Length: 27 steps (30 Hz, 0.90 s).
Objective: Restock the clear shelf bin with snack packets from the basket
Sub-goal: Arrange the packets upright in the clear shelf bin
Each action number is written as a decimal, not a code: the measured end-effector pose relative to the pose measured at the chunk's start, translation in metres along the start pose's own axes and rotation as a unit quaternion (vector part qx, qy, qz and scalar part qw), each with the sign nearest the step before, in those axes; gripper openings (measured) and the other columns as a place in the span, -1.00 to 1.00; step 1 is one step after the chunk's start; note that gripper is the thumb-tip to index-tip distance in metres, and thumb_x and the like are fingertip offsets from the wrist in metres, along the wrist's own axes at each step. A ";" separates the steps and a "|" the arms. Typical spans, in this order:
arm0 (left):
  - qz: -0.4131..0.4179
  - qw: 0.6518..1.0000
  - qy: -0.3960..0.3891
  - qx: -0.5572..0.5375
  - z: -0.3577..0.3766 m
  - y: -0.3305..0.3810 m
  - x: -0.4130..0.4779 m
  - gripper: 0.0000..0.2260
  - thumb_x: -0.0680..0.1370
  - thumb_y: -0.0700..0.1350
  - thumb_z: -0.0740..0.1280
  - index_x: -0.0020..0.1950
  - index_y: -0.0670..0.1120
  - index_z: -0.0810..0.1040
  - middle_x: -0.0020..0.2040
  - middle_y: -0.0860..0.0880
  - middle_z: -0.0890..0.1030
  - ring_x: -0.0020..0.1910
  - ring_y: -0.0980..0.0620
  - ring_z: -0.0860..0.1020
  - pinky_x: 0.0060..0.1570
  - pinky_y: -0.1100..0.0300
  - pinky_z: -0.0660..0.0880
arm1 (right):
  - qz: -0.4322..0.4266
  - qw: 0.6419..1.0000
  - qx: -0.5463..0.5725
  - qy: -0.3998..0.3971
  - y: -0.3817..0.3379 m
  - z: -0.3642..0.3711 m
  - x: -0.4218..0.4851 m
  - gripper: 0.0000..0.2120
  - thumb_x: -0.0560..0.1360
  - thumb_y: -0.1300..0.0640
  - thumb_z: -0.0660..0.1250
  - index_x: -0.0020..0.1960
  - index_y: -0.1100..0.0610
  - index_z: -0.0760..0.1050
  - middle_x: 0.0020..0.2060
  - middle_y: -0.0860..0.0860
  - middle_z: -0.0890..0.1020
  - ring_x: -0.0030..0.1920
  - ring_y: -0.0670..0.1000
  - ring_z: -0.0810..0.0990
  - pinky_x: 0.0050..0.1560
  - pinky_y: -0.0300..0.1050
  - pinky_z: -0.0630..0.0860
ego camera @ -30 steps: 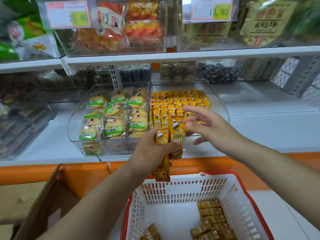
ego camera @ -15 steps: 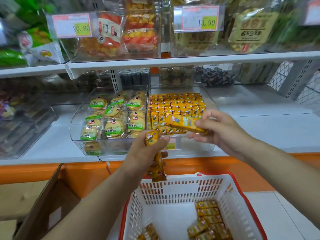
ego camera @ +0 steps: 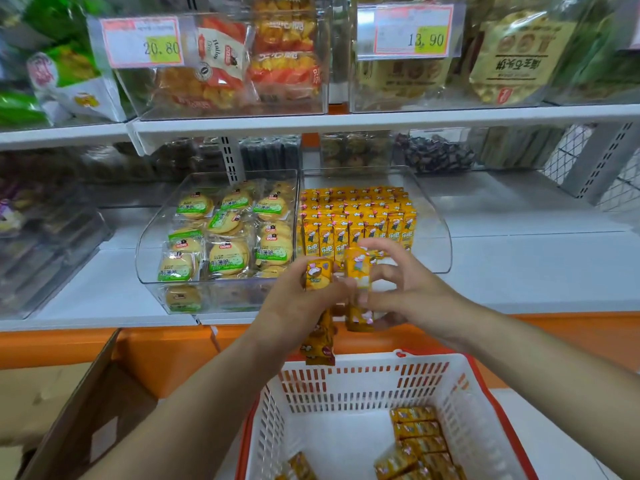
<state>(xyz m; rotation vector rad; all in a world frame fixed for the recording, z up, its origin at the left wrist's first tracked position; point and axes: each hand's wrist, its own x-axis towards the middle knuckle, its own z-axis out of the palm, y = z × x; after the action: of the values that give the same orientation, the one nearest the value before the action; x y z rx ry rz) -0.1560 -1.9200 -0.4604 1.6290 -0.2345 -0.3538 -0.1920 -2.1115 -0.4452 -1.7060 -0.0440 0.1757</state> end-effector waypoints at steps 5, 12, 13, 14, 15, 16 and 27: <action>-0.018 0.998 0.042 0.030 -0.011 0.007 0.008 -0.78 0.58 0.09 0.42 0.18 0.06 0.56 0.06 -0.04 0.69 -0.14 0.00 0.75 -0.10 -0.11 0.70 | -0.069 0.980 -0.144 0.116 0.000 -0.034 0.019 -0.53 0.48 0.27 0.47 0.14 -0.15 0.32 -0.23 0.20 0.51 -0.22 0.06 0.52 -0.09 0.15 0.54; -0.003 0.998 0.035 0.044 -0.019 0.013 0.015 -0.93 0.63 0.04 0.36 0.09 0.12 0.55 -0.01 -0.01 0.70 -0.16 0.06 0.74 -0.06 -0.06 0.68 | -0.088 0.901 -0.345 0.248 0.004 -0.073 0.078 -0.56 0.42 0.18 0.53 0.01 -0.06 0.28 -0.12 0.00 0.61 -0.28 0.03 0.60 -0.30 -0.17 0.41; -0.003 0.998 0.034 0.044 -0.019 0.014 0.016 -0.94 0.63 0.04 0.36 0.08 0.12 0.55 -0.04 0.00 0.70 -0.17 0.07 0.73 -0.04 -0.07 0.68 | -0.082 0.893 -0.366 0.250 0.005 -0.074 0.087 -0.56 0.41 0.19 0.53 0.02 -0.05 0.28 -0.14 -0.01 0.59 -0.28 -0.01 0.56 -0.34 -0.16 0.37; -0.004 0.999 0.034 0.042 -0.020 0.014 0.017 -0.95 0.62 0.04 0.37 0.07 0.12 0.55 -0.06 0.00 0.70 -0.18 0.07 0.73 -0.04 -0.07 0.67 | -0.075 0.886 -0.384 0.249 0.007 -0.074 0.096 -0.57 0.41 0.21 0.52 0.02 -0.05 0.29 -0.16 0.00 0.57 -0.28 -0.01 0.54 -0.36 -0.14 0.34; -0.003 0.999 0.035 0.041 -0.021 0.014 0.018 -0.95 0.62 0.04 0.37 0.06 0.12 0.55 -0.07 -0.01 0.70 -0.20 0.06 0.73 -0.05 -0.07 0.67 | -0.068 0.878 -0.404 0.247 0.009 -0.074 0.104 -0.58 0.40 0.25 0.49 0.02 -0.03 0.30 -0.16 0.03 0.56 -0.27 0.04 0.53 -0.36 -0.11 0.33; -0.002 0.999 0.035 0.042 -0.022 0.014 0.019 -0.95 0.62 0.04 0.37 0.06 0.12 0.56 -0.07 -0.02 0.70 -0.20 0.06 0.73 -0.05 -0.08 0.67 | -0.060 0.868 -0.428 0.246 0.012 -0.075 0.111 -0.60 0.40 0.30 0.46 0.02 0.00 0.32 -0.15 0.06 0.55 -0.22 0.11 0.51 -0.32 -0.07 0.35; -0.003 0.999 0.041 0.018 -0.029 0.007 0.027 -0.90 0.61 0.03 0.38 0.11 0.10 0.58 -0.10 -0.04 0.73 -0.21 0.04 0.74 -0.09 -0.05 0.67 | 0.014 0.892 -0.377 0.249 0.053 -0.079 0.154 -0.64 0.40 0.37 0.42 0.11 0.06 0.49 -0.07 0.12 0.66 -0.08 0.14 0.57 -0.10 -0.14 0.44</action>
<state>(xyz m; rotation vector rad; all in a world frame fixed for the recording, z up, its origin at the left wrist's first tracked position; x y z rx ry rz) -0.1199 -1.9034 -0.4538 1.6767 -0.1749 -0.2879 -0.0326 -2.1766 -0.5007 -2.4831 0.3372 -0.3076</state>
